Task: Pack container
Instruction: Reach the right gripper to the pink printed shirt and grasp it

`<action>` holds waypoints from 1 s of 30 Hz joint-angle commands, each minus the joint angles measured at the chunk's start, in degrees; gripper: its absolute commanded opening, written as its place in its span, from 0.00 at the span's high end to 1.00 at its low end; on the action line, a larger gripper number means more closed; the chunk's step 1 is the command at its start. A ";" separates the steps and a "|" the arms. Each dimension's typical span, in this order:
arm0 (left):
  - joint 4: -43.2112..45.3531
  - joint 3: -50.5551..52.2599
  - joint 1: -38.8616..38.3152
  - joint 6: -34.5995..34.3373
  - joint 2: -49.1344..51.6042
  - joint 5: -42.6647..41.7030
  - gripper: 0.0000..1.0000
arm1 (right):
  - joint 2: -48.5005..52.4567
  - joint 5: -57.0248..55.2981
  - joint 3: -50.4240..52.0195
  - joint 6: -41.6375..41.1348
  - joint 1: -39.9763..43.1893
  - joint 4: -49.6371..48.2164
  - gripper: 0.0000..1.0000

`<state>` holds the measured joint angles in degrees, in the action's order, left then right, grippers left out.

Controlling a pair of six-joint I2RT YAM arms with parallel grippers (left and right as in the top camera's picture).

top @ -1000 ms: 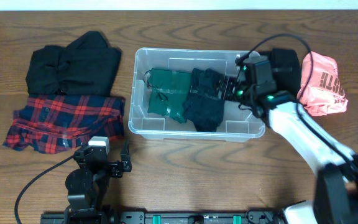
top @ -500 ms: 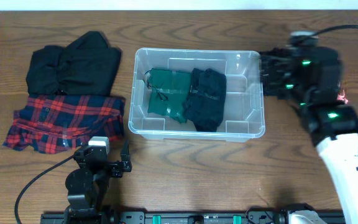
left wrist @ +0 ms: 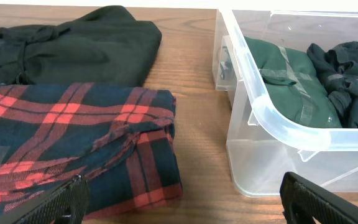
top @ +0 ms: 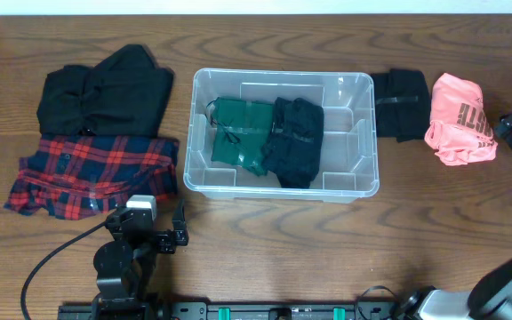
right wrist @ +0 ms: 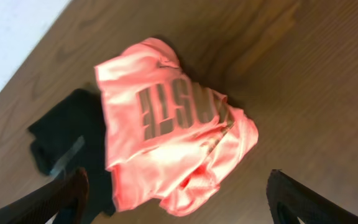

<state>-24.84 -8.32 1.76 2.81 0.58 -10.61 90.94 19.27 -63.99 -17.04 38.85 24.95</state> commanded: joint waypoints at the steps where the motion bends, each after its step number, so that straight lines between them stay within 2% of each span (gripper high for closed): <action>1: 0.07 1.14 -0.24 -0.31 -0.35 -0.76 0.02 | 7.19 11.04 0.11 3.98 0.83 -5.09 0.11; 4: 0.07 1.11 -0.24 -0.31 -0.35 -0.76 0.02 | 13.03 13.55 0.11 5.51 0.83 -11.58 0.11; 8: 0.07 1.14 -0.24 -0.31 -0.35 -0.76 0.02 | 17.14 11.54 0.11 5.51 0.85 -14.93 0.11; 15: 0.09 1.14 -0.24 -0.31 -0.35 -0.76 0.02 | 21.81 9.62 0.11 5.51 0.83 -18.36 0.12; 22: 0.09 1.14 -0.24 -0.31 -0.35 -0.76 0.02 | 26.53 8.48 0.11 5.29 0.74 -17.84 0.13; 27: 0.07 1.14 -0.24 -0.31 -0.35 -0.76 0.02 | 27.85 11.17 0.11 5.33 -0.94 -15.82 0.23; 29: 0.07 1.14 -0.24 -0.31 -0.35 -0.76 0.02 | 27.82 11.19 0.11 5.33 -1.88 -14.69 0.32; 30: 0.09 1.14 -0.24 -0.31 -0.35 -0.76 0.02 | 27.82 11.17 0.11 5.31 -2.19 -13.97 0.40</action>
<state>-24.82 -8.32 1.76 2.81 0.58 -10.59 115.26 29.74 -65.23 -11.68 39.27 8.19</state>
